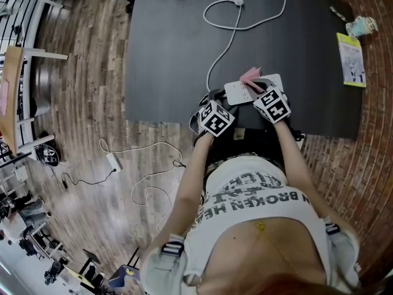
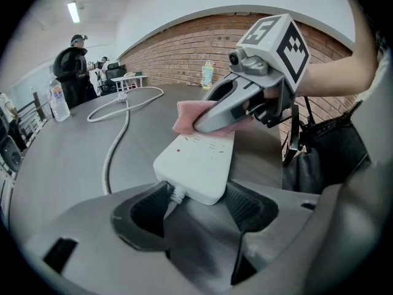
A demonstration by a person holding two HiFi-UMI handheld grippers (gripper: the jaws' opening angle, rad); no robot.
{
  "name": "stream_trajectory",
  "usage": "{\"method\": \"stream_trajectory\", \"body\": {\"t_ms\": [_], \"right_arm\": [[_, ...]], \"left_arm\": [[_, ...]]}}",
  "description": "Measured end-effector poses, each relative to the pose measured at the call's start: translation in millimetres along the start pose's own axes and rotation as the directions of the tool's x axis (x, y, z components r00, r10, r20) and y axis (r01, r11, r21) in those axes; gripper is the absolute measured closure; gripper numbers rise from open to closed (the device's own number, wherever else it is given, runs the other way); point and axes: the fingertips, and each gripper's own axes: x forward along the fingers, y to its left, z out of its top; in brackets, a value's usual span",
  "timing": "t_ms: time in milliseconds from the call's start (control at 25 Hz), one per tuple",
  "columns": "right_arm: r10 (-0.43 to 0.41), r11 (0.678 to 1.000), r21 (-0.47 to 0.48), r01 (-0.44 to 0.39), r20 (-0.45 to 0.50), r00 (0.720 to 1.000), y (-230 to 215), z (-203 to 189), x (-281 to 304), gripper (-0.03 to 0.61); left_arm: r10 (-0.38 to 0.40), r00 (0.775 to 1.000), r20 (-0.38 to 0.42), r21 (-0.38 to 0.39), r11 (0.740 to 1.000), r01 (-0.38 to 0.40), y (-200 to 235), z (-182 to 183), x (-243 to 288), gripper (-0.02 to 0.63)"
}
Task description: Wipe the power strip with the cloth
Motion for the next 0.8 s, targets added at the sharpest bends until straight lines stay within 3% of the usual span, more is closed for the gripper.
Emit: {"method": "stream_trajectory", "body": {"t_ms": [800], "right_arm": [[-0.089,0.995,0.039,0.09,-0.018,0.996,-32.3,-21.7,-20.1,0.561]], "left_arm": [[0.007,1.0,-0.007,0.006,1.0,-0.007,1.2,-1.7,-0.3,0.336]]}}
